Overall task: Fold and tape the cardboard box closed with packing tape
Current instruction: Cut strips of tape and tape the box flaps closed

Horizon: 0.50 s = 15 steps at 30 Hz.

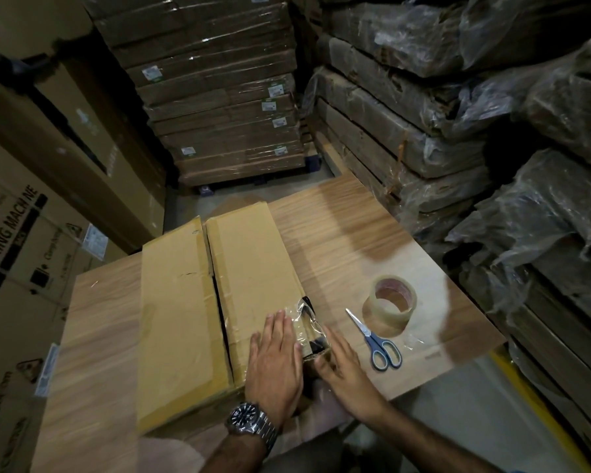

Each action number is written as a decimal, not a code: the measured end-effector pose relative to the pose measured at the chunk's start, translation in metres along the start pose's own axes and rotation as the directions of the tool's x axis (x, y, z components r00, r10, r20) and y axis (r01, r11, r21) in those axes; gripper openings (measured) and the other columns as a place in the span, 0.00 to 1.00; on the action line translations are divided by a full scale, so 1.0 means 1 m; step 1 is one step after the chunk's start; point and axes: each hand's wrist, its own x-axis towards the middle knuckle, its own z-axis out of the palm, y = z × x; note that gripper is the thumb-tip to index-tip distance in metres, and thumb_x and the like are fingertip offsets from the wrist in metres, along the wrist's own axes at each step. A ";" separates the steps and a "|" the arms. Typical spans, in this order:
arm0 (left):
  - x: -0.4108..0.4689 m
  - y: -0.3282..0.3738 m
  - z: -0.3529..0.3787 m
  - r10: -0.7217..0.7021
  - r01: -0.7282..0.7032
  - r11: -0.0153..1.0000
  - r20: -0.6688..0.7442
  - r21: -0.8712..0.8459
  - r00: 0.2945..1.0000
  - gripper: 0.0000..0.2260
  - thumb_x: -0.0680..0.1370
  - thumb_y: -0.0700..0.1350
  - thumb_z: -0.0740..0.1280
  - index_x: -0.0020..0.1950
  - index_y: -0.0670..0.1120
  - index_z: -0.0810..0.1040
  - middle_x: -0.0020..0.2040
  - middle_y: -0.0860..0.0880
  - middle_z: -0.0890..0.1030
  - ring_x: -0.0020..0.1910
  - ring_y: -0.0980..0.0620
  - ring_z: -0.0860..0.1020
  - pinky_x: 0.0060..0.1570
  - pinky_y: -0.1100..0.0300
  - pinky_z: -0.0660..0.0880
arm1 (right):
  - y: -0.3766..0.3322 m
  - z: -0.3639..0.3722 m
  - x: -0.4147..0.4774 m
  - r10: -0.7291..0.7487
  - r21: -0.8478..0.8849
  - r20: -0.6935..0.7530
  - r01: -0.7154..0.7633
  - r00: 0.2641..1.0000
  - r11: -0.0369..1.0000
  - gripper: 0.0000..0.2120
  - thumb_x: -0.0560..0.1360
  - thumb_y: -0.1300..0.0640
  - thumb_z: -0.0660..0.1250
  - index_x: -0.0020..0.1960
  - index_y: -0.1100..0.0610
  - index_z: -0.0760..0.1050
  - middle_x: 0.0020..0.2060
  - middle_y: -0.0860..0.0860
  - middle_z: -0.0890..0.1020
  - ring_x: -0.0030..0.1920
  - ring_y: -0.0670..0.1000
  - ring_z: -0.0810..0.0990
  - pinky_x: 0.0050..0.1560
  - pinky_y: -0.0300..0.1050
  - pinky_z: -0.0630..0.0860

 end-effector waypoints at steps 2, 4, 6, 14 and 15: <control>0.001 0.001 -0.004 -0.002 0.002 1.000 -0.028 0.005 1.000 0.27 0.81 0.51 0.38 0.77 0.42 0.56 0.78 0.47 0.56 0.77 0.49 0.54 0.72 0.50 0.54 | 0.001 0.002 0.000 -0.013 -0.012 -0.003 0.013 1.000 1.000 0.44 0.62 0.18 0.53 0.72 0.36 0.52 0.74 0.40 0.57 0.76 0.43 0.52 0.76 0.52 0.54; 0.002 0.002 -0.004 -0.010 0.010 1.000 0.010 0.016 1.000 0.26 0.82 0.50 0.43 0.72 0.41 0.70 0.73 0.45 0.69 0.72 0.47 0.68 0.66 0.48 0.66 | 0.006 -0.002 0.003 -0.006 -0.051 -0.012 0.005 1.000 0.999 0.49 0.60 0.17 0.51 0.74 0.41 0.56 0.76 0.44 0.56 0.77 0.46 0.51 0.76 0.54 0.54; 0.001 0.002 0.000 -0.015 0.014 1.000 0.021 0.028 1.000 0.23 0.80 0.49 0.50 0.68 0.41 0.74 0.69 0.45 0.75 0.68 0.46 0.73 0.62 0.46 0.71 | 0.008 -0.008 0.006 -0.015 -0.060 -0.003 0.015 1.000 0.998 0.49 0.60 0.17 0.52 0.75 0.41 0.55 0.76 0.42 0.54 0.77 0.46 0.50 0.76 0.54 0.53; 0.000 0.003 -0.006 -0.030 0.030 1.000 0.021 -0.007 0.999 0.25 0.83 0.49 0.44 0.69 0.42 0.73 0.69 0.46 0.75 0.68 0.48 0.74 0.63 0.50 0.68 | 0.005 -0.009 0.008 -0.063 -0.007 0.031 0.064 0.998 0.998 0.45 0.63 0.20 0.57 0.74 0.41 0.57 0.75 0.42 0.60 0.76 0.44 0.54 0.76 0.53 0.54; 0.000 0.002 -0.004 -0.014 0.014 1.000 0.007 -0.006 1.000 0.23 0.82 0.49 0.49 0.69 0.42 0.73 0.69 0.46 0.75 0.68 0.48 0.73 0.63 0.50 0.68 | 0.003 -0.011 0.008 -0.063 -0.005 0.028 0.063 0.998 0.998 0.49 0.61 0.18 0.55 0.75 0.43 0.56 0.75 0.42 0.58 0.76 0.43 0.53 0.77 0.50 0.52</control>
